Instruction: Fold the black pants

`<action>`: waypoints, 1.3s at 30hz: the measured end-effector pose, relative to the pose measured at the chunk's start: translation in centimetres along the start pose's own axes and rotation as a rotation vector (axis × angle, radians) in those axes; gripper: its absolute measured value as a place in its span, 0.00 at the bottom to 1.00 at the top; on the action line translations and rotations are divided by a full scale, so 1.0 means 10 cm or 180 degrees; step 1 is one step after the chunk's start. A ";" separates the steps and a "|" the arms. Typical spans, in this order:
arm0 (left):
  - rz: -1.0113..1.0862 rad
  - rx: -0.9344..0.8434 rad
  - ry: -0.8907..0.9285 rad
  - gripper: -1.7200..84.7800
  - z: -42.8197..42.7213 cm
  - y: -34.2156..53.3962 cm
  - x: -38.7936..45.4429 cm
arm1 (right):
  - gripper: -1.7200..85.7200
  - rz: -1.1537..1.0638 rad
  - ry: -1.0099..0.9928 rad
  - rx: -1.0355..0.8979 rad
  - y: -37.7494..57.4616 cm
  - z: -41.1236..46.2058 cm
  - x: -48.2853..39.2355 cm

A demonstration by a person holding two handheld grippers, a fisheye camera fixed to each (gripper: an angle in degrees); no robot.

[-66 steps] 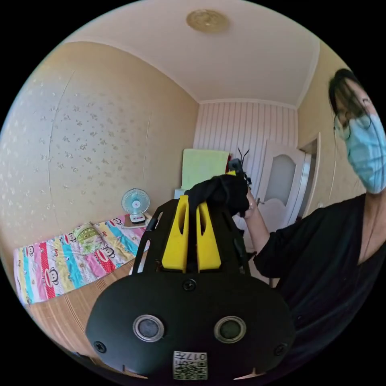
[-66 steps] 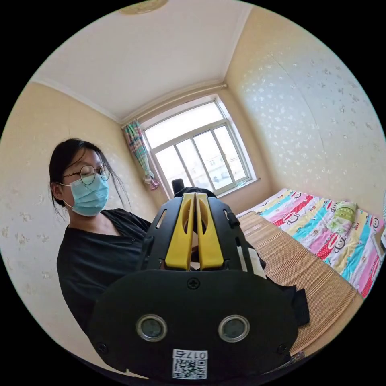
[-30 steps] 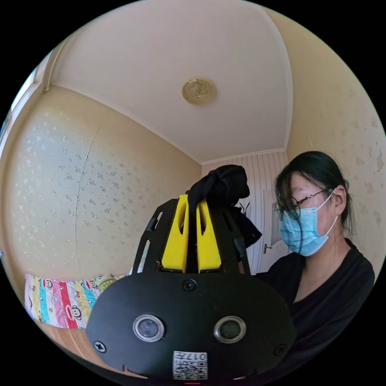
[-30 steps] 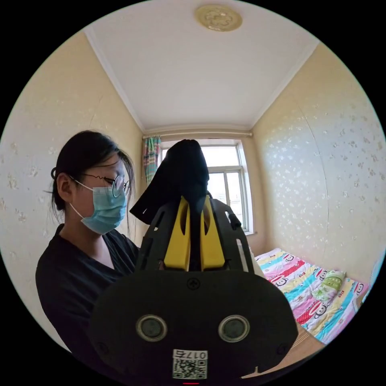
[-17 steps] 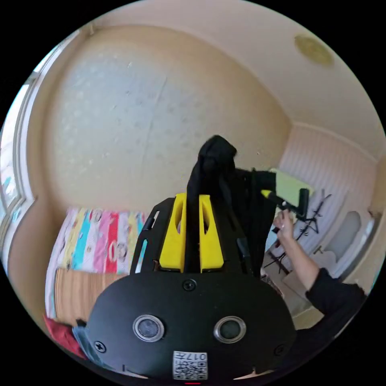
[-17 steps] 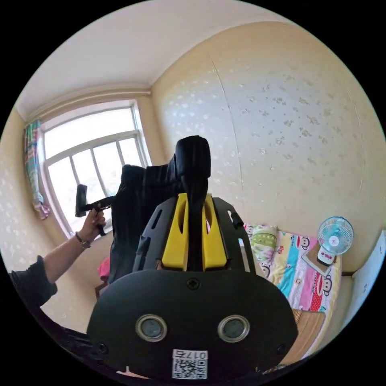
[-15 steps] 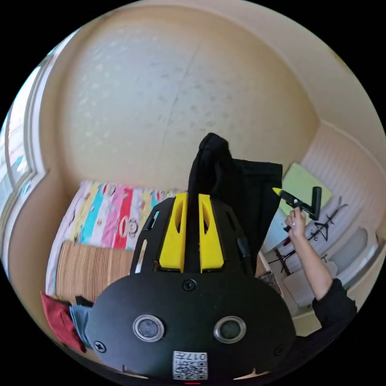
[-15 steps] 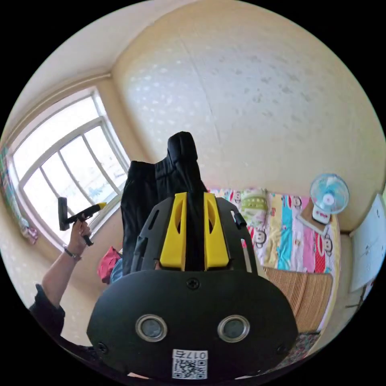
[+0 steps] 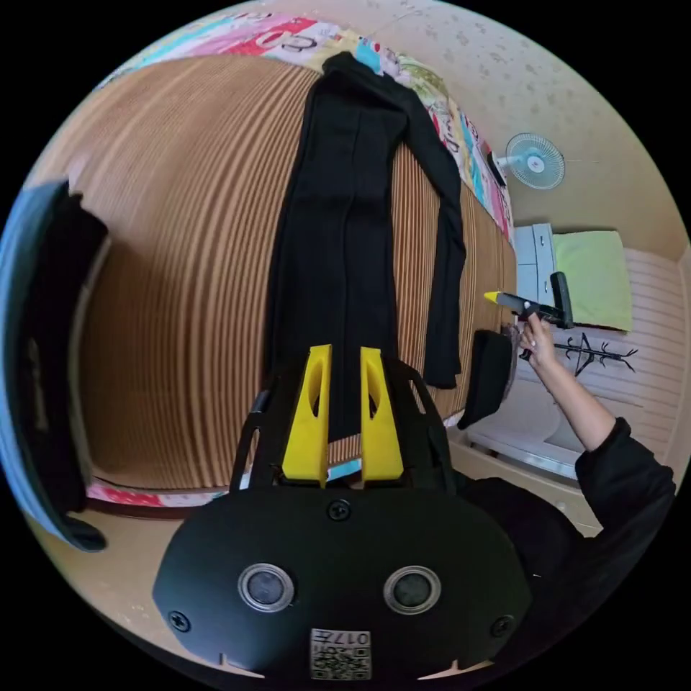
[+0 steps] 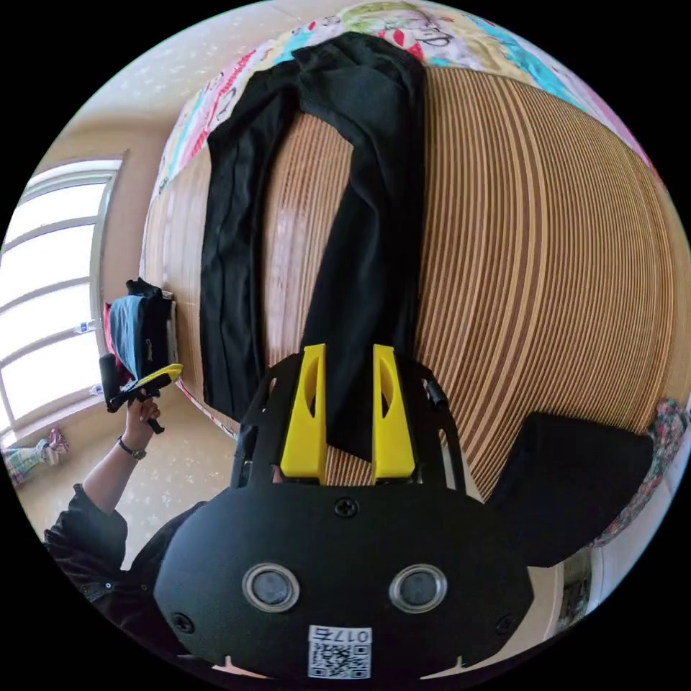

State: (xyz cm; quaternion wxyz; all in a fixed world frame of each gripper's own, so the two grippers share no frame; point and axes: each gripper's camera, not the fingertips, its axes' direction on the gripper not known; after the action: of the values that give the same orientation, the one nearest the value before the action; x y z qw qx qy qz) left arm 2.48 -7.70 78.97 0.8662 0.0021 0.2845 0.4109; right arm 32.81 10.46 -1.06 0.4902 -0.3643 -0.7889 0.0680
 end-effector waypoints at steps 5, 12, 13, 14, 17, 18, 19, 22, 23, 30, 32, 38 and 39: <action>0.0198 0.0103 0.0530 0.11 0.32 -0.11 0.35 | 0.13 0.0539 0.0090 0.0364 0.51 0.09 0.53; 0.1343 -0.0388 0.0291 0.17 1.08 -0.71 1.71 | 0.12 0.0833 -0.0092 0.0554 0.86 -0.12 0.95; 0.1469 -0.0690 0.0208 0.19 1.32 -0.76 1.81 | 0.10 0.0899 0.0032 0.0483 0.86 -0.16 1.00; 0.1482 -0.0848 0.0145 0.18 1.44 -0.78 1.82 | 0.09 0.0838 0.0022 0.0408 0.83 -0.23 1.04; 0.1311 -0.0976 -0.0227 0.11 1.57 -0.84 1.72 | 0.07 0.0531 -0.0013 0.0193 0.81 -0.50 1.12; 0.1236 -0.0982 -0.0012 0.08 1.47 -0.88 1.67 | 0.06 0.0458 -0.0089 0.0225 0.84 -0.60 1.14; 0.1168 -0.0905 0.0453 0.06 1.29 -0.89 1.60 | 0.06 0.0360 -0.0311 0.0277 0.91 -0.81 1.22; 0.0943 -0.0588 0.2155 0.05 0.77 -0.81 1.30 | 0.05 0.0180 -0.1003 0.0537 1.24 -1.46 1.49; 0.0882 -0.0505 0.2431 0.05 0.69 -0.77 1.22 | 0.05 0.0211 -0.1008 0.0630 1.41 -1.67 1.63; -0.0103 -0.0561 0.1572 0.04 0.78 -0.15 0.61 | 0.05 0.0986 -0.1400 0.0662 1.86 -1.73 2.63; -0.0190 -0.0547 0.1292 0.04 0.82 -0.11 0.59 | 0.05 0.1079 -0.1160 0.0470 1.80 -1.63 2.76; -0.0207 0.0610 0.0151 0.11 -0.01 -0.32 0.40 | 0.05 0.1008 -0.0929 0.0250 1.71 -1.74 2.92; -0.0178 0.0690 -0.0012 0.12 -0.10 -0.41 0.35 | 0.05 0.1001 -0.0925 0.0237 1.70 -1.76 2.93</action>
State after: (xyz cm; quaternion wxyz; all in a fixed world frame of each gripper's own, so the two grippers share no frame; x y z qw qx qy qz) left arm 6.67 -8.19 75.46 0.8725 0.0886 0.3256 0.3533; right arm 48.52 37.22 21.21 0.3678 -0.4509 -0.7816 0.2246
